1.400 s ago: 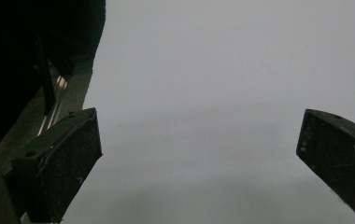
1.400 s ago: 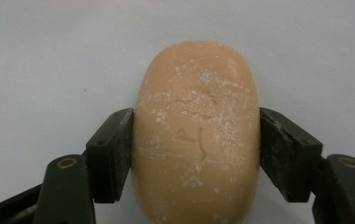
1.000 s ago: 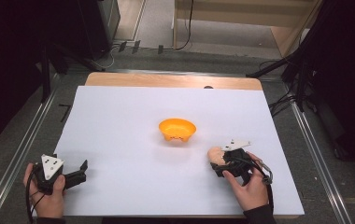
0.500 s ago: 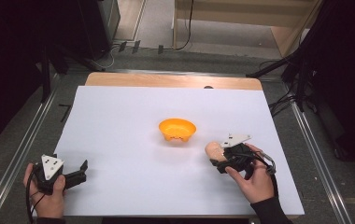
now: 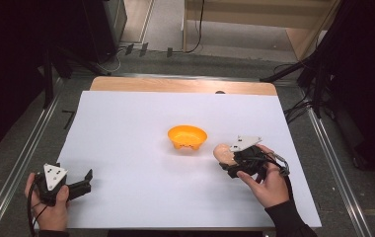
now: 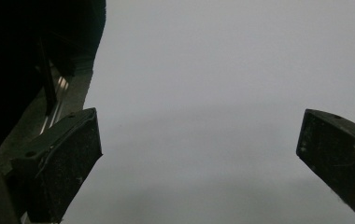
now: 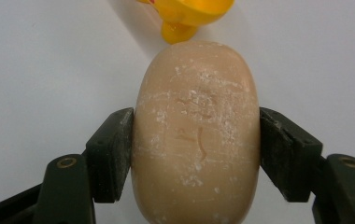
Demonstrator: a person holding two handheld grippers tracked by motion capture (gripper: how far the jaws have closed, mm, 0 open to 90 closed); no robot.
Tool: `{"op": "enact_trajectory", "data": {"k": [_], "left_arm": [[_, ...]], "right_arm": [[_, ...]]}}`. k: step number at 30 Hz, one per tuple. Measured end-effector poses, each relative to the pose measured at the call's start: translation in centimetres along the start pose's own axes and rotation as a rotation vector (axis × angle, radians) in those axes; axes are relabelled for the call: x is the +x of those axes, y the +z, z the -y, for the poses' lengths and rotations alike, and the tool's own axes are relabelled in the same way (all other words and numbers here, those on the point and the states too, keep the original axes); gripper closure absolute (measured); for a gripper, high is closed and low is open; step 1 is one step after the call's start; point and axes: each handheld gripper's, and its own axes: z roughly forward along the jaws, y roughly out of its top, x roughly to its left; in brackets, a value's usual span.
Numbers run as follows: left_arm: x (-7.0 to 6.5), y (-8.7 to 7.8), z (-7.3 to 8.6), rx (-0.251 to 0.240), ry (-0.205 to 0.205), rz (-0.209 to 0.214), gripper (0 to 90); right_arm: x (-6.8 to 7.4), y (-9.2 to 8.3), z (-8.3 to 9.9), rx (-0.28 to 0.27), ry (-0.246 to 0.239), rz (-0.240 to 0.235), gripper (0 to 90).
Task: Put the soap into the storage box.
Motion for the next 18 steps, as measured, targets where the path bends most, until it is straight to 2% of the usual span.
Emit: {"op": "enact_trajectory", "data": {"k": [1, 8, 12, 18], "left_arm": [[0.0, 0.0, 0.0, 0.000, 0.001, 0.001, 0.3], [0.0, 0.0, 0.0, -0.002, -0.001, 0.001, 0.3], [0.0, 0.0, 0.0, -0.002, 0.001, 0.000, 0.3], [0.1, -0.2, 0.0, -0.017, -0.009, -0.003, 0.3]], "right_arm": [[0.0, 0.1, -0.3, 0.001, -0.011, -0.016, 32.7], [-0.3, 0.5, -1.0, -0.001, -0.032, -0.037, 32.7], [-0.5, 0.7, -1.6, -0.002, -0.053, -0.066, 32.7], [-1.0, 0.7, -2.4, -0.016, -0.077, -0.077, 32.7]]}}
